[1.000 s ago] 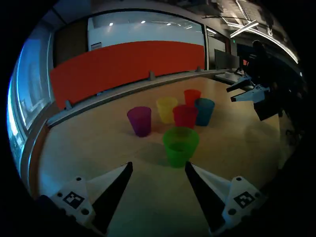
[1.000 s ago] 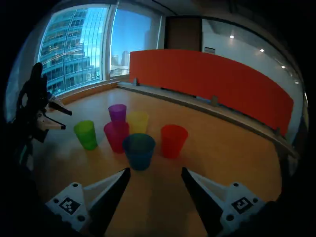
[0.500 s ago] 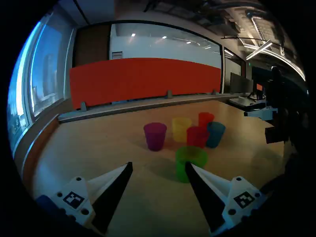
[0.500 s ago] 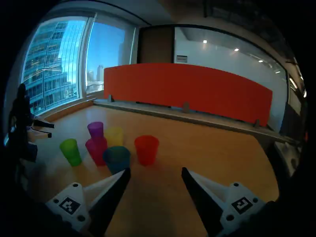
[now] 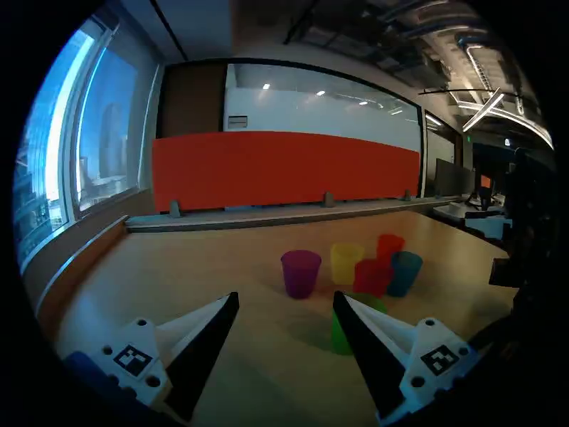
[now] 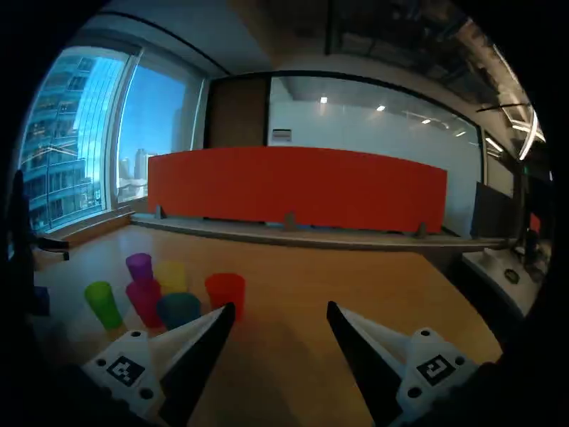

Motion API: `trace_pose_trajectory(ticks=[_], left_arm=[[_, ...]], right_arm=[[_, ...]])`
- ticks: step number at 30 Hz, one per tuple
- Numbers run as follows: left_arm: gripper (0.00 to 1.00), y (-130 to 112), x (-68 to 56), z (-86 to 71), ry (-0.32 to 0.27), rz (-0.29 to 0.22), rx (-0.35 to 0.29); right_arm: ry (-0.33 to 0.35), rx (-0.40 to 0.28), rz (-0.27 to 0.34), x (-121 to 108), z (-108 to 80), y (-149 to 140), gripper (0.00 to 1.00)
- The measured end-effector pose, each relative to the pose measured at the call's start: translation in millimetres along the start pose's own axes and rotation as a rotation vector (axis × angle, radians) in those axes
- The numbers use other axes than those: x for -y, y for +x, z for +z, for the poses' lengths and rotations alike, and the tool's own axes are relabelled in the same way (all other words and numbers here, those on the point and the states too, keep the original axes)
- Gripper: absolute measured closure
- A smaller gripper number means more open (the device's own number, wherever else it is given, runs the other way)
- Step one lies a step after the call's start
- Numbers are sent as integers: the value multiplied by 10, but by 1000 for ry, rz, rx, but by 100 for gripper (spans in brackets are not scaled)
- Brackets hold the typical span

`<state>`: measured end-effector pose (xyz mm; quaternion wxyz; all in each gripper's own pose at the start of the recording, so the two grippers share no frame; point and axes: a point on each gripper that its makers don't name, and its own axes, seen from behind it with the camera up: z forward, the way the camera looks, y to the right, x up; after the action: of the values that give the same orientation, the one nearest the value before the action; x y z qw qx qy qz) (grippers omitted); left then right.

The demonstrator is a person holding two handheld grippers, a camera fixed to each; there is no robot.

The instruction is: Pour water

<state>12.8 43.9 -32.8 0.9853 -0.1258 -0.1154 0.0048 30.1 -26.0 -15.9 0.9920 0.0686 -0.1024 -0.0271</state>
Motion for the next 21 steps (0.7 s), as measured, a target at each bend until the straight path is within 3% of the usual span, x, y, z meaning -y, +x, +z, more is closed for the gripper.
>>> trace_pose_trajectory(ticks=[9, 21], left_arm=[[1, 209, 76, -56, 75, -41, -97], [2, 479, 207, -132, 153, -36, -214]], right_arm=[[-140, -120, 40, -236, -54, 186, 0], [-173, -237, 67, -271, -180, 423, 0]])
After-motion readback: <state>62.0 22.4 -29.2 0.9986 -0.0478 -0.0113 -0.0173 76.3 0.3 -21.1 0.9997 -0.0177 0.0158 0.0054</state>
